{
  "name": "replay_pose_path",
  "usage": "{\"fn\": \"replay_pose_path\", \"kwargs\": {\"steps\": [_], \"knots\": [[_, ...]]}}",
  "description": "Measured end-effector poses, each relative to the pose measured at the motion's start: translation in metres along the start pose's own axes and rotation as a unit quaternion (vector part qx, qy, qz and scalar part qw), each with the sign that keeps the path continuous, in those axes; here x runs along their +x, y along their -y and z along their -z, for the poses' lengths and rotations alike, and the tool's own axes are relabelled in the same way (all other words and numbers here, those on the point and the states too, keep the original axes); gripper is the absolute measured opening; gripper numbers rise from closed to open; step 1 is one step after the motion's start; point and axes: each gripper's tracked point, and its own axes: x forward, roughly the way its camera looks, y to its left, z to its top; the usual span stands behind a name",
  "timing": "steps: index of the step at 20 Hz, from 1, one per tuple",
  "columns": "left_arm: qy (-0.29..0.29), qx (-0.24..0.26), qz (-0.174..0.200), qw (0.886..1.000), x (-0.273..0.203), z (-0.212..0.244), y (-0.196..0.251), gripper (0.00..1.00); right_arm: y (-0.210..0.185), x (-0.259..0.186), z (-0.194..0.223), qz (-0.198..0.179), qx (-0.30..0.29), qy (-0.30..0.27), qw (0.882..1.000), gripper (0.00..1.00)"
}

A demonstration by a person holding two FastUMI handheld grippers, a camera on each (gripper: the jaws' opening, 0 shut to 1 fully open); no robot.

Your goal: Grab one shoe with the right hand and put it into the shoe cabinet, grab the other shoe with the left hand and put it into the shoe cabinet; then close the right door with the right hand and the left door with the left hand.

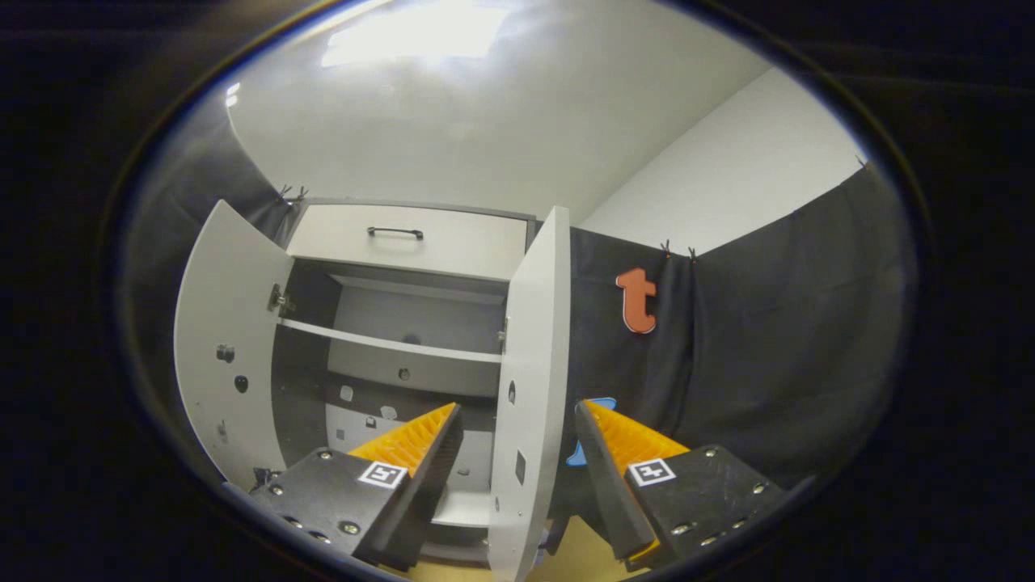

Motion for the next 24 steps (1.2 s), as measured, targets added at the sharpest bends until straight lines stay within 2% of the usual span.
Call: {"fn": "replay_pose_path", "kwargs": {"steps": [7,9,10,14,20,24], "knots": [[0.072,0.028,0.035,0.996,0.003,-0.097,0.048,0.01,0.012,-0.002,-0.002,0.009,-0.002,0.007,1.000,0.84],[0.089,0.033,0.039,0.995,0.008,-0.127,0.057,0.04,0.016,-0.003,-0.001,0.015,-0.005,0.009,1.000,0.84],[0.097,0.035,0.041,0.994,0.011,-0.141,0.061,0.01,0.018,-0.002,-0.001,0.017,-0.007,0.010,1.000,0.84],[0.119,0.044,0.041,0.991,0.027,-0.189,0.072,0.01,0.026,0.000,0.001,0.028,-0.011,0.010,0.999,0.84],[0.131,0.047,0.035,0.990,0.055,-0.235,0.075,0.01,0.042,0.001,0.004,0.055,-0.024,0.013,0.998,0.84],[0.106,0.048,0.022,0.993,0.080,-0.235,0.069,0.01,0.056,-0.003,0.006,0.078,-0.032,0.012,0.996,0.84]]}}
